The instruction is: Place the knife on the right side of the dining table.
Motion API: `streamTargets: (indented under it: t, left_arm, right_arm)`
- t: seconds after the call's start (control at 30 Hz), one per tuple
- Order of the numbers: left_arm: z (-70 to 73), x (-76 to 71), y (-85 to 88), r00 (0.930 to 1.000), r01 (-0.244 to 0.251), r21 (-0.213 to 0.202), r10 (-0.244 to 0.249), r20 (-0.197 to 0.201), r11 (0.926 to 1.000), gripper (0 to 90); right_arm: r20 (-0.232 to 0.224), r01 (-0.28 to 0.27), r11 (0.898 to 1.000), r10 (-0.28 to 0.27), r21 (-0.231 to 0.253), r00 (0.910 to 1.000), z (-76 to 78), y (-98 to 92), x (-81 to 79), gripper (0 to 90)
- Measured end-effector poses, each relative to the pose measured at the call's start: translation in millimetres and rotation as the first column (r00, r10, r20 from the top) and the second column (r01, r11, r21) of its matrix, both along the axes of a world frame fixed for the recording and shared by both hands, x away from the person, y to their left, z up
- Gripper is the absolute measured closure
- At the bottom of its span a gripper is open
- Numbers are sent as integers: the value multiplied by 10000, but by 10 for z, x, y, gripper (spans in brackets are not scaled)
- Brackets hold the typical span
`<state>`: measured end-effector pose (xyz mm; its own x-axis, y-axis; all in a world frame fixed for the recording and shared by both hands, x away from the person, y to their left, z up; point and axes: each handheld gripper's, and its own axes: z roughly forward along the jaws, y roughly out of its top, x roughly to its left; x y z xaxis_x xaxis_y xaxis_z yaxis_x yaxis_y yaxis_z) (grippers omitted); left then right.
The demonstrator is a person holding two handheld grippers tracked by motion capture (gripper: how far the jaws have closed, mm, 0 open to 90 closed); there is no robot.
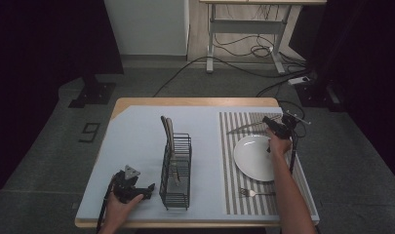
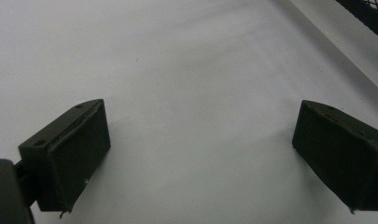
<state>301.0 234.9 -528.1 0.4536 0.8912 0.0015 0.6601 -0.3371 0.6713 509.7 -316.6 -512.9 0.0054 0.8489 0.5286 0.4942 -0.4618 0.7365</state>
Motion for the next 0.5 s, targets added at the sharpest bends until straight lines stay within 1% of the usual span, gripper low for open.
streamTargets:
  t: [0.17,0.33,0.5]
  left_arm:
    - [0,0,0,10000,-2,-1,2,2,10000,37]
    - [0,0,0,10000,-1,-1,1,-3,10000,37]
    - [0,0,0,10000,-1,-3,1,-2,10000,37]
  right_arm:
    - [-229,64,10000,-64,36,9997,-13,-4,1,628]
    - [-427,83,9998,-91,-194,9990,-25,8,7,605]
    - [-671,132,9999,-137,-82,9977,-45,-3,8,597]
